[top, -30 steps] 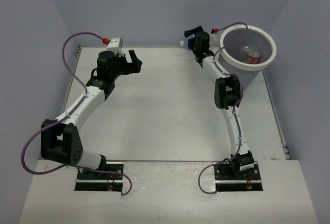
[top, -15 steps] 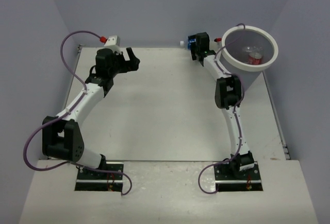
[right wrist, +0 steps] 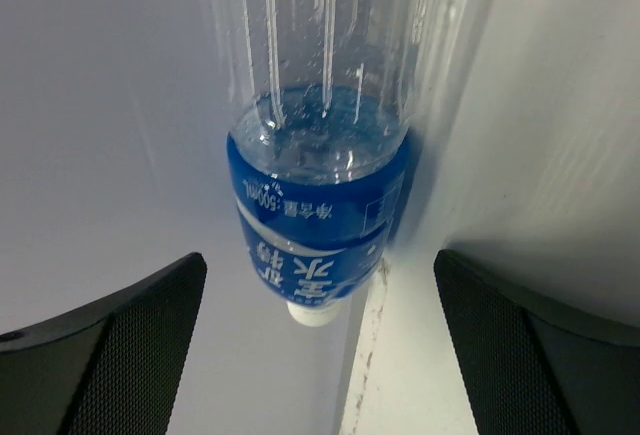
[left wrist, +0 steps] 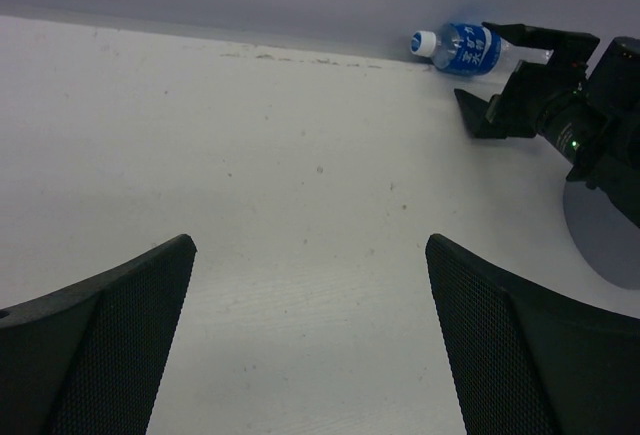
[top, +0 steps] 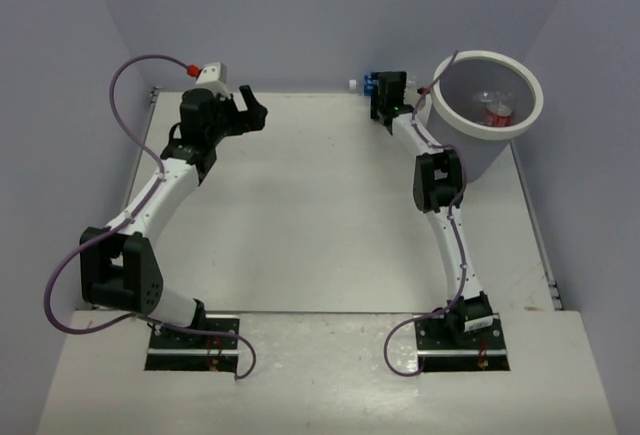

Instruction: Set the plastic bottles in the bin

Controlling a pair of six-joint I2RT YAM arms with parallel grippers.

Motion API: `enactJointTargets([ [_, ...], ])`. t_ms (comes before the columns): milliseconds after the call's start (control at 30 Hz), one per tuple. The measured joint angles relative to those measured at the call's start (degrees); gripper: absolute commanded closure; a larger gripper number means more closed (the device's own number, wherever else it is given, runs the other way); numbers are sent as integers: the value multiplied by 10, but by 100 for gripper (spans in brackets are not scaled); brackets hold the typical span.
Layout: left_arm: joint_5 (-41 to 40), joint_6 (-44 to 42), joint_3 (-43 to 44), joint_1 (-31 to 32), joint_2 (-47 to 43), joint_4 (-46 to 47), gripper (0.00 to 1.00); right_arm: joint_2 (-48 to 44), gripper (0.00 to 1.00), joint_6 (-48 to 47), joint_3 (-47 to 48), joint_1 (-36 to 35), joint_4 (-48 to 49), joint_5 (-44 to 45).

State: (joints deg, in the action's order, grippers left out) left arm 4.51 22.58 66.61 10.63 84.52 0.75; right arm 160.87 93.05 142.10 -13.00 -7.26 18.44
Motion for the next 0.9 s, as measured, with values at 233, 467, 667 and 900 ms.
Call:
enactJointTargets([
  [233, -29, 6, 3, -4, -30, -9, 0, 15, 15, 25, 38, 0, -33, 26],
  [467, -61, 11, 3, -5, -79, -6, 0, 21, 63, 22, 38, 5, -18, 32],
  [667, -70, 20, 0, -6, -84, -4, 0, 28, 100, 10, 42, 6, 15, 19],
  [900, -69, 24, 0, -8, -83, -5, 0, 25, 100, -13, 8, 15, 118, -6],
])
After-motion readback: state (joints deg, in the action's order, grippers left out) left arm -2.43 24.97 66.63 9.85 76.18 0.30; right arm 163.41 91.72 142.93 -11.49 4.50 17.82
